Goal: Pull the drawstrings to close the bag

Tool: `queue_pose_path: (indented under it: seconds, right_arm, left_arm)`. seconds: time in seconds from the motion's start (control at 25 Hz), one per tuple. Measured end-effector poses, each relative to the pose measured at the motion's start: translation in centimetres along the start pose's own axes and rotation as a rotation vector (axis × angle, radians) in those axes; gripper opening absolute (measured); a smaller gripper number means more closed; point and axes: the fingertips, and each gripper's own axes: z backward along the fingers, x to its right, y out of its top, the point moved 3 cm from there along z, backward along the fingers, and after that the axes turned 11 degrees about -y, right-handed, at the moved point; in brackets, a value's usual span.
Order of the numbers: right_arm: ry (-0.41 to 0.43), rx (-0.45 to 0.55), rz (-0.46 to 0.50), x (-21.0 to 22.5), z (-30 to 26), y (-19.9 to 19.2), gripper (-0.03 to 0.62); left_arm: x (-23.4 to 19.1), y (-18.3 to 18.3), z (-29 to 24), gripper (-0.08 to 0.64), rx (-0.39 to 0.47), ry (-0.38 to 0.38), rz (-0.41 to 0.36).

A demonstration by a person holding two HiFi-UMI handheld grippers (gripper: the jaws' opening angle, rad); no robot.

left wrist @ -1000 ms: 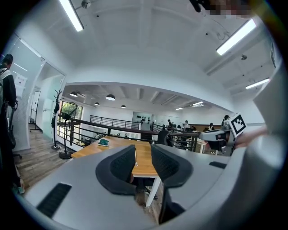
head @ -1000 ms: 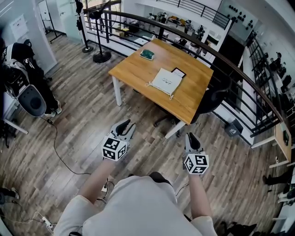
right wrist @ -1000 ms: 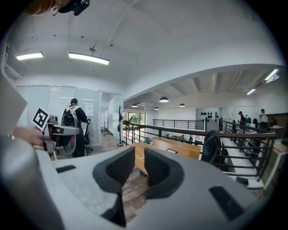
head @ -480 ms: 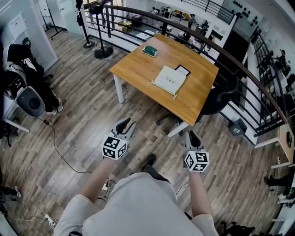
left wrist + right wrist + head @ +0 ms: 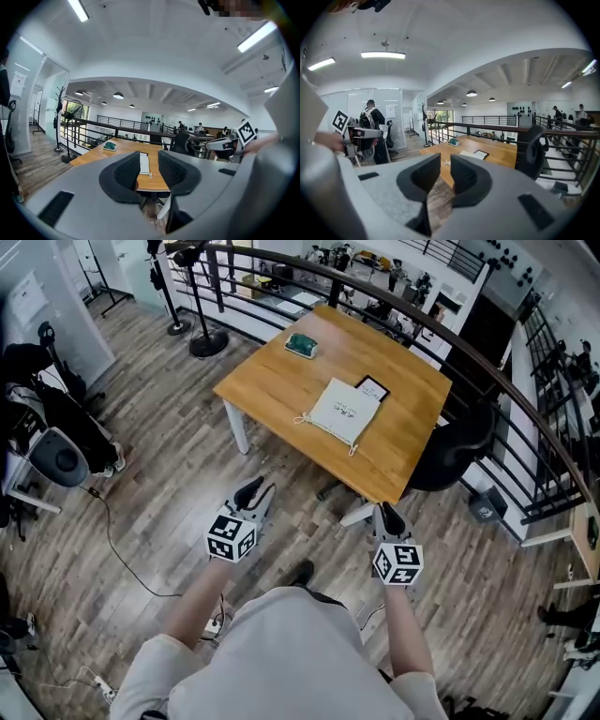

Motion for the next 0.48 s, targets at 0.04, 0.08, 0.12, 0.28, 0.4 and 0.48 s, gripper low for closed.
queue_pose_path:
  seconds: [0.04,0.08,0.12,0.28,0.4,0.48]
  right_arm:
    - [0.003,-0.004,0.000,0.5,-0.9,0.2,0.064]
    - [0.006,-0.007,0.001,1.0,-1.8,0.4,0.064]
    - [0.010,-0.009,0.001,1.6,-2.7,0.6,0.064]
    - [0.029,-0.011,0.000,4.3,-5.7,1.2,0.064]
    - [0.047,-0.018,0.001,5.4,-7.7,1.4,0.064]
    - [0.056,-0.029,-0.002,6.0,-9.0,1.4,0.064]
  left_arm:
    - [-0.4,0.2,-0.9,0.114,-0.002,0.002,0.001]
    - [-0.7,0.3,-1.9,0.114,-0.005,0.004,0.003]
    - [-0.9,0.4,-2.8,0.114,-0.007,0.006,0.004]
    - [-1.4,0.8,-6.3,0.115,-0.013,0.023,0.009]
    - [-1.8,0.9,-8.2,0.115,-0.017,0.031,0.006]
    - [-2.2,1.0,-9.3,0.115,-0.025,0.037,0.006]
